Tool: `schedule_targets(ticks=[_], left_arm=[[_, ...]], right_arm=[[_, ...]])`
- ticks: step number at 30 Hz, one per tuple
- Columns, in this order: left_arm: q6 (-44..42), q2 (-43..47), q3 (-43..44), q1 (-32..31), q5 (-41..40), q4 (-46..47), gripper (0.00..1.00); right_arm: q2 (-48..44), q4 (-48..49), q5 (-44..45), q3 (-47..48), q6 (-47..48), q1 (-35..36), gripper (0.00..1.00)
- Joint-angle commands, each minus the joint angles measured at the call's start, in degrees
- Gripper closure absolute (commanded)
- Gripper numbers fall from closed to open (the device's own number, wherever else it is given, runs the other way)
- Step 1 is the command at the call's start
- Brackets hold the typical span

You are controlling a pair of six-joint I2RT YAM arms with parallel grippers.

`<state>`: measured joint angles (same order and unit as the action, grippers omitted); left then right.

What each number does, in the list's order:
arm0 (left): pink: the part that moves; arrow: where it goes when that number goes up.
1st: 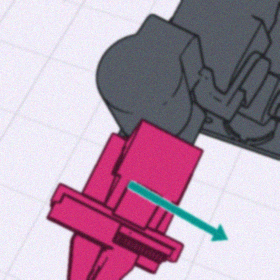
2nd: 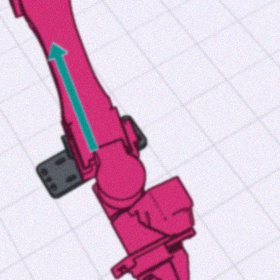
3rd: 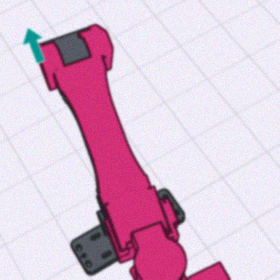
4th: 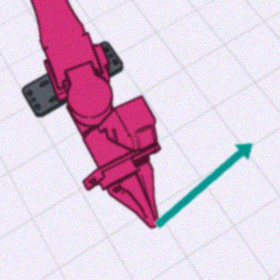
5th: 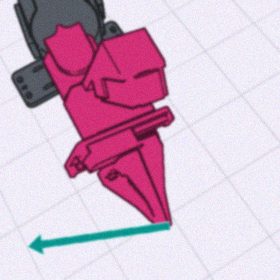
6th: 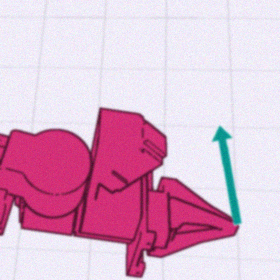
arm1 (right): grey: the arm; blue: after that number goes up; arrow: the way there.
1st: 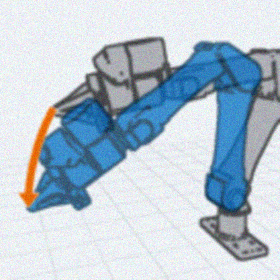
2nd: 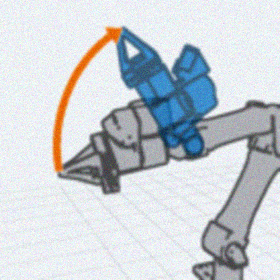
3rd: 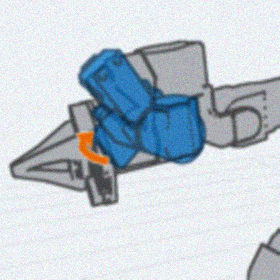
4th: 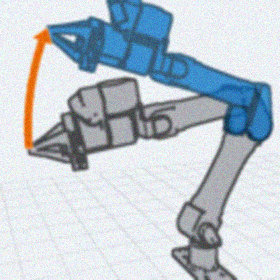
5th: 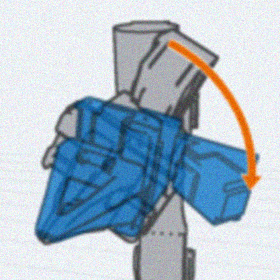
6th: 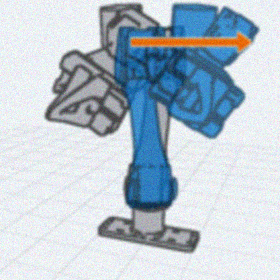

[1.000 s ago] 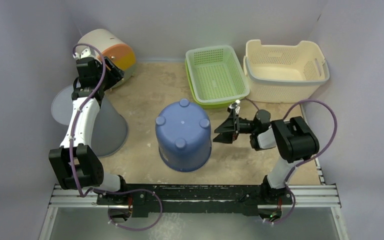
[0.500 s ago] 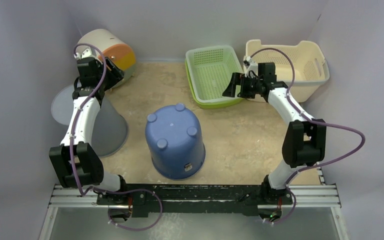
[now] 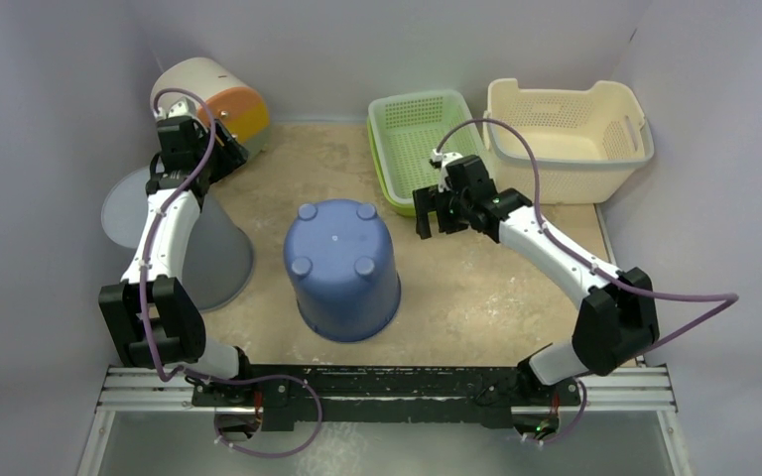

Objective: Turn the large container upside down

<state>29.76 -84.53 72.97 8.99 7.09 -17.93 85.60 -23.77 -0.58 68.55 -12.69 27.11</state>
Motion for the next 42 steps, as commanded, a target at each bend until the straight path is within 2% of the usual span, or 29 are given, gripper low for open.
schedule_targets(ticks=[1,6,12,24,30,36,41,42], left_arm=[[-1.04,1.44,3.19,0.24,1.26,0.91,0.39],[-0.36,1.96,4.47,-0.90,2.21,1.11,0.39],[-0.87,1.48,9.61,-5.08,0.34,-1.01,0.39],[-4.81,-1.27,25.29,-6.27,-4.01,-11.80,0.39],[-5.02,-1.94,26.01,-6.27,-3.78,-11.87,0.39],[-6.01,-1.55,24.77,-6.27,-3.54,-11.41,0.39],[-6.88,-0.28,23.88,-6.24,-3.62,-11.45,0.39],[-6.98,0.05,23.82,-6.19,-3.77,-11.43,0.39]], right_arm=[[-4.63,-3.83,6.26,-2.64,-3.77,4.56,0.00],[-8.50,-5.79,8.20,-5.84,-8.41,8.25,0.00],[-11.11,-8.16,9.16,-9.02,-14.01,13.75,0.00],[-9.94,-9.38,7.21,-12.61,-24.75,28.52,0.00],[-9.25,-8.27,3.81,-12.66,-26.57,33.37,0.00],[0.95,-2.66,-4.09,-4.91,-19.81,37.23,0.00],[11.67,-2.04,-4.90,5.60,-18.75,37.24,0.00],[13.91,-2.82,-2.71,7.97,-19.53,37.10,0.00]])
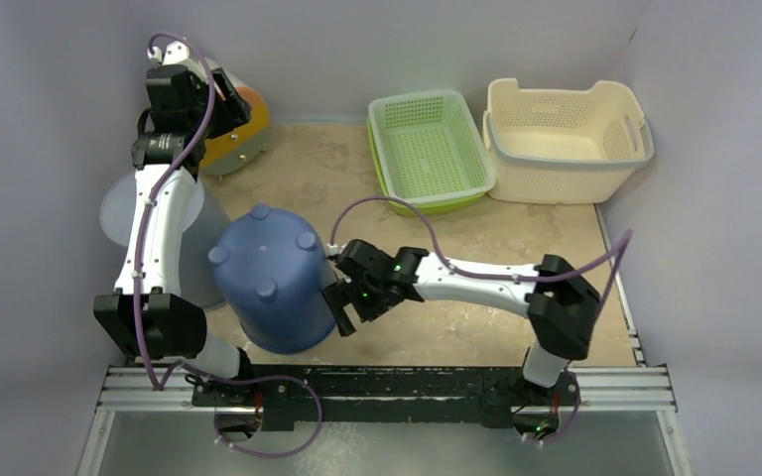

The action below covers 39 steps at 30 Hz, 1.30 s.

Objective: Turn the large container upside down

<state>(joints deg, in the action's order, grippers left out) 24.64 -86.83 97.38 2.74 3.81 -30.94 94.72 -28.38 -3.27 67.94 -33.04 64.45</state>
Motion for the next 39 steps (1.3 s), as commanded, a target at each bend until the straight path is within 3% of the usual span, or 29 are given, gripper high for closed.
schedule_targets(ticks=[1,6,12,17,23,31,39], left_arm=[[-1.96,2.65,-0.76,0.07,-0.55,1.51,0.39],[-1.72,3.83,-0.09,0.07,0.00,1.36,0.39],[-0.62,5.60,-1.69,0.07,1.80,3.19,0.39],[-0.31,5.86,-2.70,0.06,1.98,3.56,0.39],[0.16,5.88,-3.11,0.05,1.44,4.78,0.39],[1.74,4.46,-4.68,0.07,1.54,7.61,0.39],[0.81,3.17,-4.81,0.07,1.81,7.66,0.39]], right_arm=[[6.85,0.76,1.42,10.95,0.63,-0.32,0.00],[12.80,-1.91,5.82,18.01,-1.31,-2.00,0.00],[13.99,3.30,4.44,18.79,-2.89,-9.69,0.00],[14.89,-1.04,11.58,24.00,-0.52,-11.62,0.00],[7.83,-2.60,13.77,17.46,-0.52,-11.62,0.00],[-0.41,-1.45,12.41,7.32,0.89,-5.97,0.00],[1.37,6.24,3.30,5.36,3.38,3.23,0.00]])
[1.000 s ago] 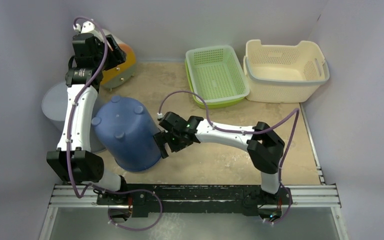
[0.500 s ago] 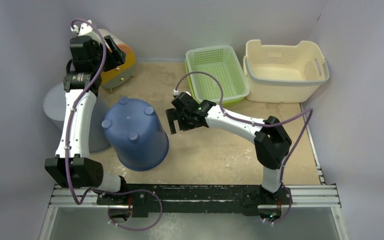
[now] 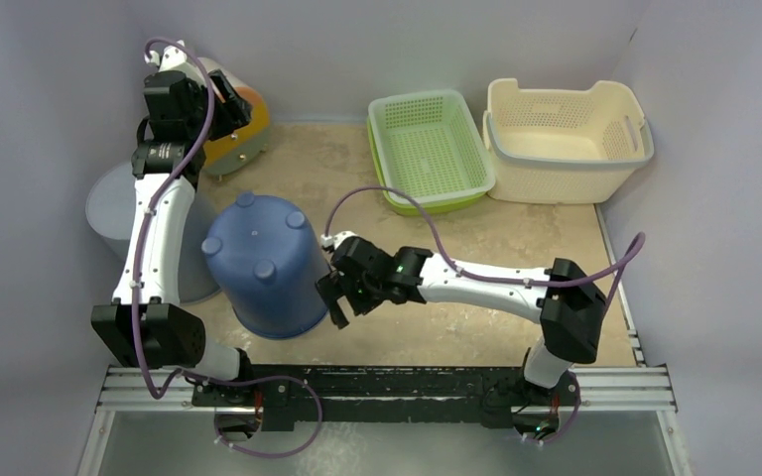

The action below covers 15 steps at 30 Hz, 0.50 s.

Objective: Turn the large container upside down

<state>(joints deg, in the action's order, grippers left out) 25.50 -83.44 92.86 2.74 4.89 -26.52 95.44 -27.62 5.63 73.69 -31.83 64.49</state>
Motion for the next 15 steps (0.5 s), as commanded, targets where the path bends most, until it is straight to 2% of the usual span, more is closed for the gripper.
schedule_targets(ticks=[1,8,15], left_arm=[[-0.19,-0.31,-0.36,0.07,0.74,3.19,0.39],[-1.66,-0.88,0.53,0.07,-0.23,2.01,0.39],[-1.68,-0.94,1.16,0.07,-0.34,2.00,0.39]], right_arm=[[1.04,6.53,-6.56,-0.47,2.65,3.92,0.00],[1.87,12.37,-8.74,-2.73,3.25,5.62,0.00],[7.13,14.31,-12.89,1.19,4.40,5.57,0.00]])
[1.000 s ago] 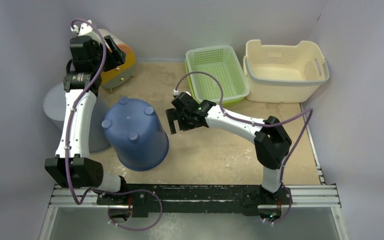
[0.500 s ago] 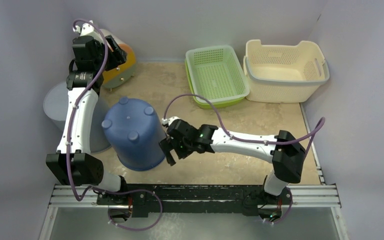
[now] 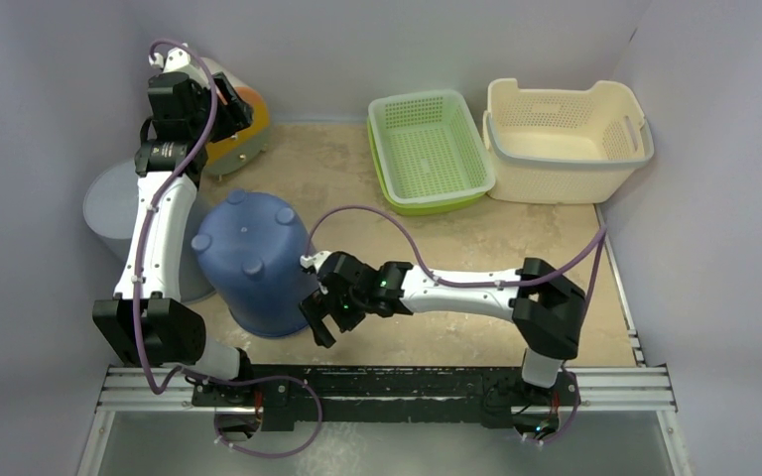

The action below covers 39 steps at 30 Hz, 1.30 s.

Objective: Turn the large container upside down

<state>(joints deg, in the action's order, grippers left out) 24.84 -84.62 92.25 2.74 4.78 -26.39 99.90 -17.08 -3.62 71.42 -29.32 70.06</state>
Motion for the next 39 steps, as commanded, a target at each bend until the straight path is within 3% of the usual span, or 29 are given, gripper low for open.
schedule_targets(ticks=[1,6,13,19,24,32,39], left_arm=[[-1.02,0.13,1.87,0.05,-0.21,1.87,0.39],[-0.78,0.18,1.49,0.02,0.47,2.14,0.39],[-2.04,0.12,1.54,0.03,0.51,1.14,0.39],[-2.34,0.28,1.49,-0.02,0.47,0.86,0.39],[-2.35,0.57,1.03,0.03,0.41,1.15,0.39],[-1.51,1.92,0.56,-0.02,0.50,1.91,0.39],[0.67,2.09,-1.45,-0.02,1.65,5.36,0.39]], right_arm=[[3.20,4.07,-3.63,3.81,1.82,-0.01,0.00],[6.25,3.33,5.12,6.28,-3.12,-1.30,0.00],[9.70,4.51,15.56,7.93,-10.72,-9.17,0.00],[13.42,5.89,22.53,13.16,-9.38,-12.52,0.00],[18.87,10.27,20.58,19.76,-6.46,-15.43,0.00],[31.88,9.96,13.81,40.99,0.71,-20.78,0.00],[34.73,16.83,-0.84,43.95,5.28,-22.16,0.00]])
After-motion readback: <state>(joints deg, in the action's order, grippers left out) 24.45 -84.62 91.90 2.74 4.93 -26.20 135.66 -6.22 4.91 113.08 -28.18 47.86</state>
